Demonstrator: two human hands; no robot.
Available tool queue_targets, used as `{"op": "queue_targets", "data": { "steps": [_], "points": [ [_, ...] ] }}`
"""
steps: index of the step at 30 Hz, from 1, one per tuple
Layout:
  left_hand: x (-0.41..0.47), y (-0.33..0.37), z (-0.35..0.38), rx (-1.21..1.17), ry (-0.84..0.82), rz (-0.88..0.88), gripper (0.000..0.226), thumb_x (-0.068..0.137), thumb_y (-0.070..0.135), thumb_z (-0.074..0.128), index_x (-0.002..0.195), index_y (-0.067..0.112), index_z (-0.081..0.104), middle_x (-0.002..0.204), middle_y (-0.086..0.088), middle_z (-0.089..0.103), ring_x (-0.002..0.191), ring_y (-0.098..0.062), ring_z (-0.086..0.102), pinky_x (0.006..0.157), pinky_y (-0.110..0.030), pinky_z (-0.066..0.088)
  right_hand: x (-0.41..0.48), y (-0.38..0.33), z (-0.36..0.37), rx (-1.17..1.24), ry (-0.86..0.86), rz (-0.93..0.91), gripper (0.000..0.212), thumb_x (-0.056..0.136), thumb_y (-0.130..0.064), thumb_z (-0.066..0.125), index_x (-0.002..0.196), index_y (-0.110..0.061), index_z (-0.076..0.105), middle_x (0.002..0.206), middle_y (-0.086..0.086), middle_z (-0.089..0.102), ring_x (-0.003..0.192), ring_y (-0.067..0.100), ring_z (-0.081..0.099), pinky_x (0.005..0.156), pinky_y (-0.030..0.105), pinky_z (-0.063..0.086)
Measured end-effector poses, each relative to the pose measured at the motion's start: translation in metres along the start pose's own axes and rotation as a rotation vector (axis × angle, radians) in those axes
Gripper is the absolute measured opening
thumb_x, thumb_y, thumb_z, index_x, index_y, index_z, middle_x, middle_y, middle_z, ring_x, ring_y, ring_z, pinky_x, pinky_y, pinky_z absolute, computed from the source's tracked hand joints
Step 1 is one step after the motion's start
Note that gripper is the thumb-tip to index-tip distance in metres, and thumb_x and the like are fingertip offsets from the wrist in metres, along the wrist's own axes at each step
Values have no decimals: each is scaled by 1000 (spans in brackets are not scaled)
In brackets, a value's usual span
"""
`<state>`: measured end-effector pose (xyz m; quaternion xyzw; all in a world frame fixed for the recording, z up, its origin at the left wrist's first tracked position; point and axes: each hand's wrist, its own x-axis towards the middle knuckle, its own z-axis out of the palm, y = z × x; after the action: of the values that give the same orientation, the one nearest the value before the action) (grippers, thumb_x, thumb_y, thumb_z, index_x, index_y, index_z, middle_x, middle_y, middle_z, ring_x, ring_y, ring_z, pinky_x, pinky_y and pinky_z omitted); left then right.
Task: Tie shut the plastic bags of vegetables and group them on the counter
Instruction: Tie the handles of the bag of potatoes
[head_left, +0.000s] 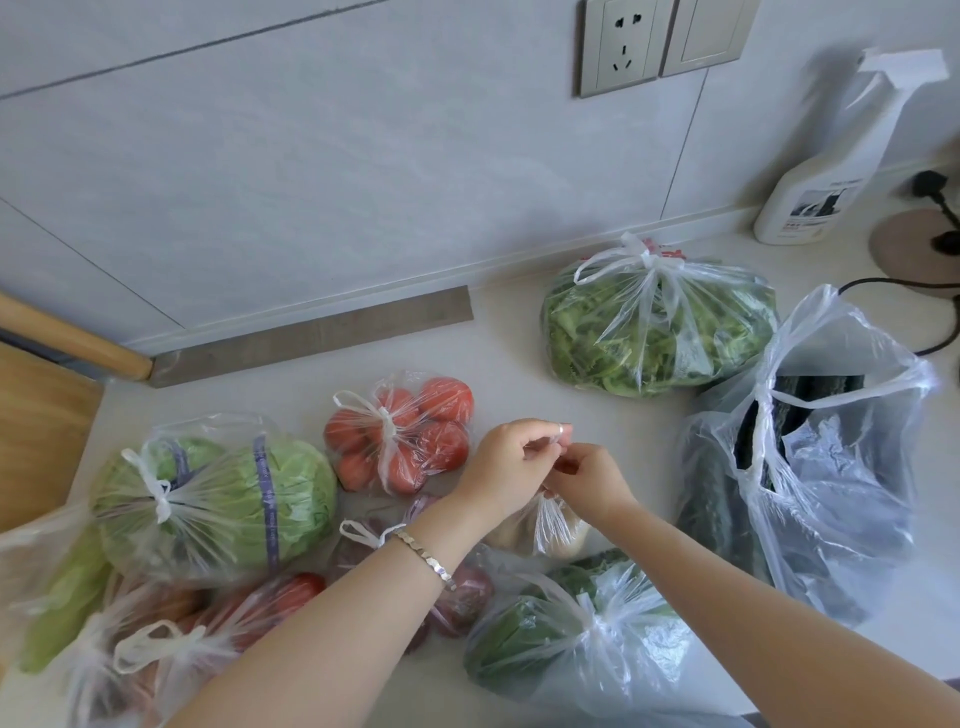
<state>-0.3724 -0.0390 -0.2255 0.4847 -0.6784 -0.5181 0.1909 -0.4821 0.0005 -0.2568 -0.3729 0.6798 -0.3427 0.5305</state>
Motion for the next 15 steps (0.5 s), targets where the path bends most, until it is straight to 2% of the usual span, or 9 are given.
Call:
{"op": "queue_targets", "data": {
  "steps": [2, 4, 6, 8, 9, 11, 12, 14, 15],
  "points": [
    [5, 2, -1, 21, -71, -43, 29, 92, 6, 49, 117, 13, 63, 113, 1, 67, 99, -8, 62, 76, -13, 54, -3, 0, 0, 31, -57, -8, 20, 79, 5, 51, 66, -2, 65, 56, 3, 58, 56, 14, 52, 56, 21, 42],
    [10, 2, -4, 57, -161, -73, 33, 94, 9, 47, 125, 16, 57, 120, 2, 63, 104, -6, 58, 75, -6, 49, -5, 0, -1, 42, -69, -24, 17, 82, 4, 54, 72, 2, 67, 57, 3, 58, 51, 4, 55, 53, 11, 42],
    [12, -1, -8, 70, -221, -116, 38, 92, 11, 52, 130, 20, 52, 119, -1, 64, 99, -10, 61, 77, -15, 52, -6, 2, -2, 65, -37, -30, 21, 85, -1, 55, 68, -5, 67, 57, 1, 60, 49, 3, 54, 51, 9, 41],
    [13, -5, -14, 102, -212, -126, 37, 85, 9, 63, 121, 14, 59, 111, -5, 68, 88, -12, 65, 84, -25, 54, -5, 4, -3, 121, -2, -32, 21, 86, -2, 56, 68, -7, 67, 55, -2, 59, 47, 3, 51, 51, 10, 40],
    [13, -7, -18, 113, -183, -123, 33, 80, 7, 68, 113, 10, 64, 105, -6, 70, 83, -11, 66, 86, -24, 54, -5, 4, -4, 149, 7, -34, 18, 85, -3, 58, 71, -6, 68, 52, -4, 59, 45, 0, 49, 51, 10, 39],
    [13, -11, -25, 176, -126, -120, 33, 76, 5, 72, 109, 8, 66, 96, -5, 71, 71, -3, 62, 75, -8, 51, -5, 5, -4, 204, 22, -21, 14, 85, -4, 60, 76, -4, 71, 46, -10, 60, 44, -2, 49, 50, 10, 39],
    [12, -12, -28, 205, -114, -116, 34, 76, 5, 72, 109, 7, 66, 94, -7, 71, 66, 0, 60, 67, -4, 49, -4, 5, -5, 219, 27, -14, 14, 85, -5, 60, 76, -6, 71, 45, -12, 62, 47, 3, 51, 50, 13, 40],
    [10, -14, -30, 214, -103, -115, 32, 75, 6, 73, 107, 8, 66, 93, -9, 72, 66, -1, 59, 63, -10, 49, 0, 4, -4, 203, 20, -6, 15, 85, -8, 62, 74, -12, 72, 47, -13, 65, 52, 13, 50, 52, 20, 40],
    [9, -13, -29, 207, -94, -118, 34, 74, 9, 74, 106, 11, 64, 93, -8, 73, 69, -2, 60, 65, -13, 48, 1, 5, -4, 191, 18, 0, 13, 84, -8, 62, 77, -10, 73, 48, -12, 66, 51, 12, 50, 51, 19, 40]
  ]
}}
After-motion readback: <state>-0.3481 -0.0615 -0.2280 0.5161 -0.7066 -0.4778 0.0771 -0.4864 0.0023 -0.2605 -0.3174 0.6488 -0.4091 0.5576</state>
